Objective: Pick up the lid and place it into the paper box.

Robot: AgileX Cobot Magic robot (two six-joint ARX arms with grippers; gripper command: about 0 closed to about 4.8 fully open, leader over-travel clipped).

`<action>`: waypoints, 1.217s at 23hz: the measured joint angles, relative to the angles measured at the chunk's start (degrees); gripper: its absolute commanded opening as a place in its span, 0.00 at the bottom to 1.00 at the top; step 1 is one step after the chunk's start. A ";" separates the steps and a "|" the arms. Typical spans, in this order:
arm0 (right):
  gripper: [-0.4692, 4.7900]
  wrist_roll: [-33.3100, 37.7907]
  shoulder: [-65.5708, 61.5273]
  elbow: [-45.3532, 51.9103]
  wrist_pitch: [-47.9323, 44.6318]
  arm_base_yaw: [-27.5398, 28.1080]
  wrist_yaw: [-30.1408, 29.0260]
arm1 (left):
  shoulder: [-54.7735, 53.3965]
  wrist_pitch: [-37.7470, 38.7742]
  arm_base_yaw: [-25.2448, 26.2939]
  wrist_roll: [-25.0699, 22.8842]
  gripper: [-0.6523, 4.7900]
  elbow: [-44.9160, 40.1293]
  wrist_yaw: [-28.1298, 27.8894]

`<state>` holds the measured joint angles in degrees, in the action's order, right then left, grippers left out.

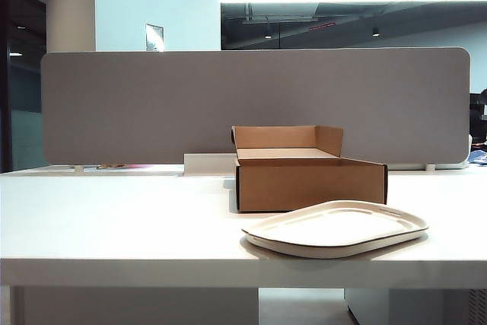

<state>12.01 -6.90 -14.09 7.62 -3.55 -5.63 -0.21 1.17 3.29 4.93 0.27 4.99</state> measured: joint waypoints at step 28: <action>0.39 0.20 -50.56 -19.80 7.89 -0.57 -19.56 | 0.00 0.72 -0.79 18.36 0.11 2.25 19.12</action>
<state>12.21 -57.45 -33.89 15.51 -4.12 -25.19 -0.21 1.89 2.50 23.29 2.52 24.12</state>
